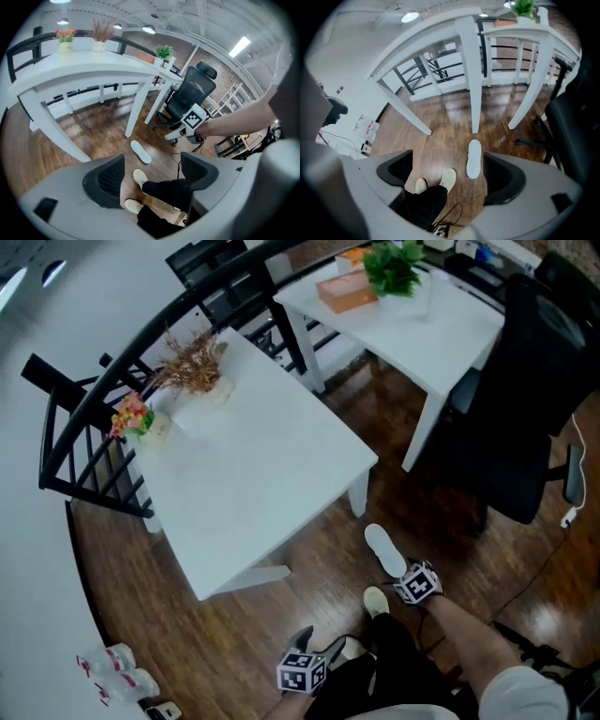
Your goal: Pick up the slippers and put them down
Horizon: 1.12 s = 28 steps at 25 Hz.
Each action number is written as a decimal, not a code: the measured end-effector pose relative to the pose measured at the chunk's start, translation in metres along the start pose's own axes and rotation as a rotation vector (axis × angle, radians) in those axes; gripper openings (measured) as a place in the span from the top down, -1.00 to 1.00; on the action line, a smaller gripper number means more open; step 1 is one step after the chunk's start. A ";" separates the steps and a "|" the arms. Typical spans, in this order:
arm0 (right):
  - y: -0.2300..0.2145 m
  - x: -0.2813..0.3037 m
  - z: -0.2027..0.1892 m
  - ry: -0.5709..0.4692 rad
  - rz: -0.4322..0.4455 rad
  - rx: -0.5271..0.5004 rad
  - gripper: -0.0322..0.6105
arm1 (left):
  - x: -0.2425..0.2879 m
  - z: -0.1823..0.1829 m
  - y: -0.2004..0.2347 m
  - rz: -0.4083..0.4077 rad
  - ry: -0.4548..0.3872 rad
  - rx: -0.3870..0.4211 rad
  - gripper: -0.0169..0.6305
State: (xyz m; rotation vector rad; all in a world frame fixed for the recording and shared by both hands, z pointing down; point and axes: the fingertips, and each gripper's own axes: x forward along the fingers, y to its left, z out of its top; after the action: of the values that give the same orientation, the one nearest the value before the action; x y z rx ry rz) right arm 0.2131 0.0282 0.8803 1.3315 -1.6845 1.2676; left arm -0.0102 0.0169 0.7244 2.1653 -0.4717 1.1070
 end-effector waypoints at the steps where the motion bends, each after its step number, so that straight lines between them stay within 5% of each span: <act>1: 0.011 -0.022 0.011 -0.025 0.008 -0.020 -0.62 | -0.019 0.000 -0.002 0.015 -0.014 -0.007 -0.22; 9: 0.089 -0.179 0.061 -0.159 0.051 -0.010 -0.60 | -0.164 0.005 0.021 0.163 -0.215 -0.113 -0.22; 12: 0.117 -0.220 0.071 -0.168 0.047 -0.082 -0.60 | -0.215 0.002 0.031 0.208 -0.310 -0.191 -0.22; 19: 0.180 -0.293 0.090 -0.205 0.049 -0.192 -0.60 | -0.292 -0.004 0.030 0.219 -0.450 -0.236 -0.22; 28: 0.242 -0.331 0.091 -0.207 0.035 -0.204 -0.60 | -0.347 -0.014 0.037 0.207 -0.538 -0.273 -0.22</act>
State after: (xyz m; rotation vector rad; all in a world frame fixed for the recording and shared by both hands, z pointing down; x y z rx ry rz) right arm 0.0838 0.0617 0.4820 1.3513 -1.9303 0.9723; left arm -0.2405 0.0076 0.4621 2.1820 -1.0409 0.5006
